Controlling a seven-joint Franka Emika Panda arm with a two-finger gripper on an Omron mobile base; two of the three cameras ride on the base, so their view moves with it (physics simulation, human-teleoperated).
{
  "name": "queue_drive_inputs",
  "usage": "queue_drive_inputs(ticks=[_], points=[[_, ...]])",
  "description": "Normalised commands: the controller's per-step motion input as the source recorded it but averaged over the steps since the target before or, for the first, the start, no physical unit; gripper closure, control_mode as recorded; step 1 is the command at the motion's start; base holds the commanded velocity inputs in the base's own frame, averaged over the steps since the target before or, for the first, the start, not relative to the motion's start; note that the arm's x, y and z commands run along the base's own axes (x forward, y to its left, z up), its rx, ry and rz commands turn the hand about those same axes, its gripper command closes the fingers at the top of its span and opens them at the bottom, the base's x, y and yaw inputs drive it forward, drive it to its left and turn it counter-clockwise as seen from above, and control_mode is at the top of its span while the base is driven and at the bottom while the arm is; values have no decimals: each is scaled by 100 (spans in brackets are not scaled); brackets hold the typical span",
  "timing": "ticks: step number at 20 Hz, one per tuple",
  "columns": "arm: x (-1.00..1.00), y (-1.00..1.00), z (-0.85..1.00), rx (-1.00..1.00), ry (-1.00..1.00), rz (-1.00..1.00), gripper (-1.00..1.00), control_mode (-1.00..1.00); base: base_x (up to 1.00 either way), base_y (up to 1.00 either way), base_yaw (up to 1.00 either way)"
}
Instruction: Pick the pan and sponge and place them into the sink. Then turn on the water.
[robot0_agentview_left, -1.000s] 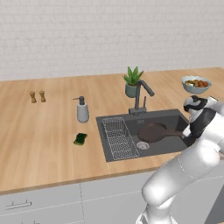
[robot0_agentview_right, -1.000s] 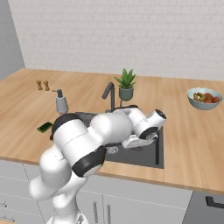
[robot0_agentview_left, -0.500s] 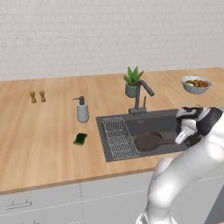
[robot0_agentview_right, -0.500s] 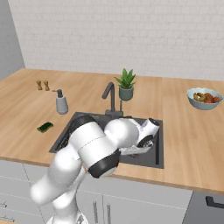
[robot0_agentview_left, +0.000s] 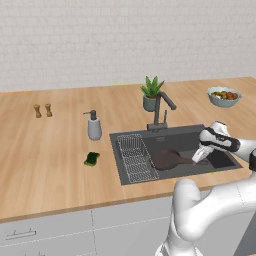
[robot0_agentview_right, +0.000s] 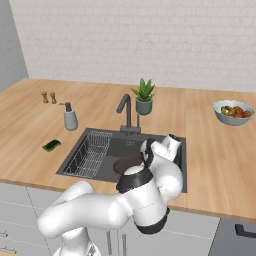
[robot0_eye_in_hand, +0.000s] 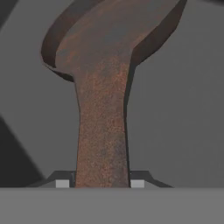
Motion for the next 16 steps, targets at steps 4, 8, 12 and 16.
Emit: queue_drive_inputs(ticks=[4, 8, 12, 16], points=[[93, 0, -45, 0, 9, 3, 100, -100, 0, 0, 0], [90, 0, -62, 0, 13, 2, 100, -100, 0, 0, 0], [83, 1, -73, -1, 17, 1, 100, -100, 0, 0, 0], [46, 16, -59, -5, 12, 0, -100, -100, 0, 0, 0]])
